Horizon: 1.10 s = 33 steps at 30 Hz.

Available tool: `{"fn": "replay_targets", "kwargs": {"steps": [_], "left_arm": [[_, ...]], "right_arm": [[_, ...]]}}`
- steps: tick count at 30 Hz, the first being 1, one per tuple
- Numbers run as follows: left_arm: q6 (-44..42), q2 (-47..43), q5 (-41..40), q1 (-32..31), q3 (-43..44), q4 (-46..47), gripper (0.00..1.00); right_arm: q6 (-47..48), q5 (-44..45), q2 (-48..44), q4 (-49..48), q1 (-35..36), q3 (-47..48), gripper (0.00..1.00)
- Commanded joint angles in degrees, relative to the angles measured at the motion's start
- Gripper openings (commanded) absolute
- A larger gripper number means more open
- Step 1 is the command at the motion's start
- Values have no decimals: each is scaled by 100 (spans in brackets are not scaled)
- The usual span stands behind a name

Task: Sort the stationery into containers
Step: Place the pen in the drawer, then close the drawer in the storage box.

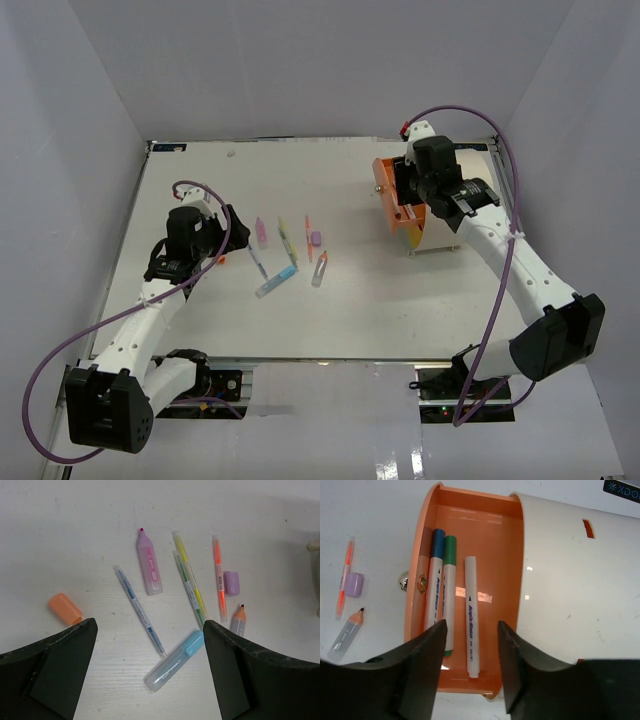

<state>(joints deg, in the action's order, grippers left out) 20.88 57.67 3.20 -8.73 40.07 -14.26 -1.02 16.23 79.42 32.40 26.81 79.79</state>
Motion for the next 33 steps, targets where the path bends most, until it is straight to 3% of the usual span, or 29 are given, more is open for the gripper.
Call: {"fn": "replay_targets", "kwargs": {"steps": [1, 6, 10, 13, 15, 23, 33], "left_arm": [[-58, -10, 452, 12, -61, 222, 98], [47, 69, 1524, 3, 193, 327, 98], [144, 244, 1860, -347, 667, 556, 98], [-74, 595, 1597, -1006, 1221, 652, 98], [-163, 972, 1395, -1497, 1650, 705, 98], [-356, 2388, 1280, -2369, 2926, 1074, 98], [-919, 3689, 1262, -3029, 3928, 1521, 98]], "right_arm": [[75, -137, -22, -243, -35, 335, 55], [75, -147, -172, -129, -219, 643, 84], [-161, -286, -435, -129, -807, 722, 100], [-425, -822, -602, -129, -1440, 731, 90], [-496, -1233, -655, -146, -1869, 766, 90], [-952, -2255, -550, -252, -3372, 486, 90], [-1094, -3222, 3, -630, -3955, 336, 90]]}}
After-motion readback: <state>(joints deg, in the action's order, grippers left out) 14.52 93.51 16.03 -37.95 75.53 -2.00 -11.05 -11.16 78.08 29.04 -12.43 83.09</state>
